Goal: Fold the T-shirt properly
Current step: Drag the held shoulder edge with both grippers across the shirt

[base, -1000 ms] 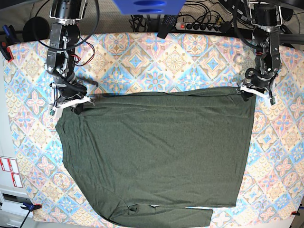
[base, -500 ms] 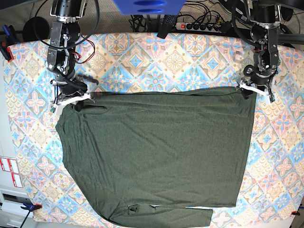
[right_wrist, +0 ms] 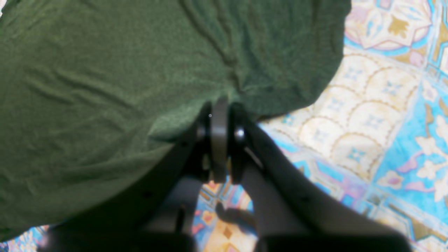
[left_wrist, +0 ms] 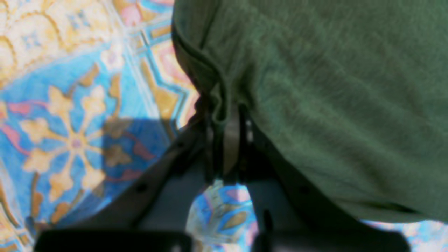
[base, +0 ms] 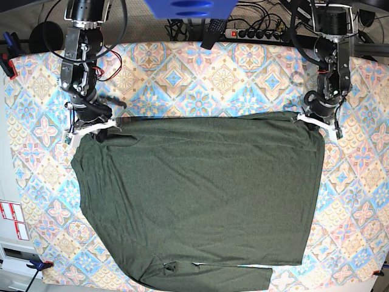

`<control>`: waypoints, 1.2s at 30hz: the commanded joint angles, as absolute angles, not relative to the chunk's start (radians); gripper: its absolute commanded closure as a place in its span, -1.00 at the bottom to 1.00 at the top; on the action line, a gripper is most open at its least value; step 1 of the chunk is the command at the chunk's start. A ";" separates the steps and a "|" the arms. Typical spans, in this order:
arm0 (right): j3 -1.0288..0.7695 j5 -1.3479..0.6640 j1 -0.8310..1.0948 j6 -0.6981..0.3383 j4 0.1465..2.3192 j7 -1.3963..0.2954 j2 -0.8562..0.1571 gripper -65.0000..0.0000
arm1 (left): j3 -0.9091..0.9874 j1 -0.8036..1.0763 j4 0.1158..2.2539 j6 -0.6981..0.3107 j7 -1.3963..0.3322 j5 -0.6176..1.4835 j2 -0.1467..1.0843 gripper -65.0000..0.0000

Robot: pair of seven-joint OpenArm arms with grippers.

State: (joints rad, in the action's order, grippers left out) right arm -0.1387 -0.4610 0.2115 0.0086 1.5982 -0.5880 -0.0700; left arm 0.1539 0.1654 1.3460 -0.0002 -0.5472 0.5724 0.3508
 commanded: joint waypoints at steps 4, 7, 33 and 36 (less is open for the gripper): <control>-0.142 -0.466 0.196 0.002 1.620 -0.562 -0.079 1.00 | 0.223 0.145 1.432 -0.002 -0.524 0.576 0.371 1.00; -0.143 -0.466 0.193 0.002 1.620 -0.561 -0.079 1.00 | 0.243 0.117 1.458 -0.002 -0.524 0.576 0.371 1.00; -0.151 -0.466 -0.122 0.002 1.333 -0.556 -0.079 1.00 | 0.231 -0.255 1.193 -0.002 -0.526 0.567 0.325 1.00; -0.151 -0.466 -0.163 0.002 1.296 -0.556 -0.079 1.00 | 0.193 -0.295 1.152 -0.002 -0.521 0.567 0.323 1.00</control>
State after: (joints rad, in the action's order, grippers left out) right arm -0.1490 -0.4580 -0.1383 0.0093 1.2785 -0.5808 -0.0700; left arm 0.1932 -0.2691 1.1358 0.0029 -0.5449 0.5632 0.3107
